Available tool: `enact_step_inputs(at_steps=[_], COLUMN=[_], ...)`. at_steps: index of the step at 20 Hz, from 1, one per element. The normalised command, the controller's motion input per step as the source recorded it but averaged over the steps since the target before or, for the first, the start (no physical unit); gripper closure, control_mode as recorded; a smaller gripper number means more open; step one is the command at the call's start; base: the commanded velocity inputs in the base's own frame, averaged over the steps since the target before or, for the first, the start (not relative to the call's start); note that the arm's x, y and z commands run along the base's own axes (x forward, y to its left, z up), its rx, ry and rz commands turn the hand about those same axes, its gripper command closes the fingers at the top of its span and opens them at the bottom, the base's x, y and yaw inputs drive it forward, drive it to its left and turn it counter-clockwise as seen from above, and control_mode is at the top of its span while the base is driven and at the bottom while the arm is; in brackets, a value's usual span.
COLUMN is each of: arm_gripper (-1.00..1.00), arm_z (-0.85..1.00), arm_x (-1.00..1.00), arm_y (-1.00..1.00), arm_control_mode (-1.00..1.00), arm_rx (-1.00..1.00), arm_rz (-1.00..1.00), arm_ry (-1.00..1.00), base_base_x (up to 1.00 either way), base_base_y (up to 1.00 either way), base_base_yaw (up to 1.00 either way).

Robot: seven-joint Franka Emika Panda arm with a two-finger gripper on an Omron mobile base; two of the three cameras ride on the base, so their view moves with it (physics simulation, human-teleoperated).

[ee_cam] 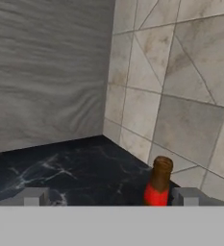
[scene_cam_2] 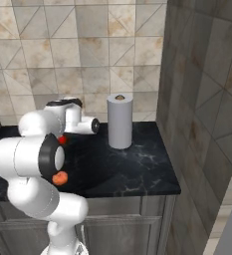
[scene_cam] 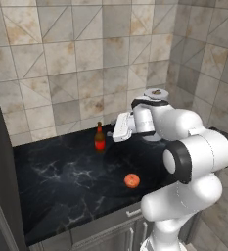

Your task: Place the beers on the top shelf of the fridge to keep them out of children's reach, and place the squash on lower shelves for easy access.

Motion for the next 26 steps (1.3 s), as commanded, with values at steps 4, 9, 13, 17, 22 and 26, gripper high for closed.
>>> enact_step_inputs(at_steps=[4, 9, 13, 17, 22, 26], arm_gripper=[-1.00, -1.00, -1.00, -1.00, -1.00, -1.00], arm_z=[-0.09, -0.08, -0.09, -0.11, -0.17, -0.15], arm_x=[0.06, 0.06, 0.09, 0.14, 0.19, 0.23], arm_y=[0.00, 0.00, 0.02, 0.11, 0.18, 0.19], arm_control_mode=[-1.00, -1.00, -1.00, -1.00, -1.00, -1.00], arm_rx=[0.10, 0.09, 0.06, 0.01, 0.00, 0.00], arm_rz=[0.00, 0.00, 0.00, 0.00, 0.00, 0.00], arm_ry=[0.03, 0.04, 0.05, 0.03, 0.03, 0.02], base_base_x=[0.00, 0.00, 0.00, 0.00, 0.00, 0.00], base_base_y=[0.00, 0.00, 0.00, 0.00, 0.00, 0.00], base_base_yaw=[0.00, 0.00, 0.00, 0.00, 0.00, 0.00])
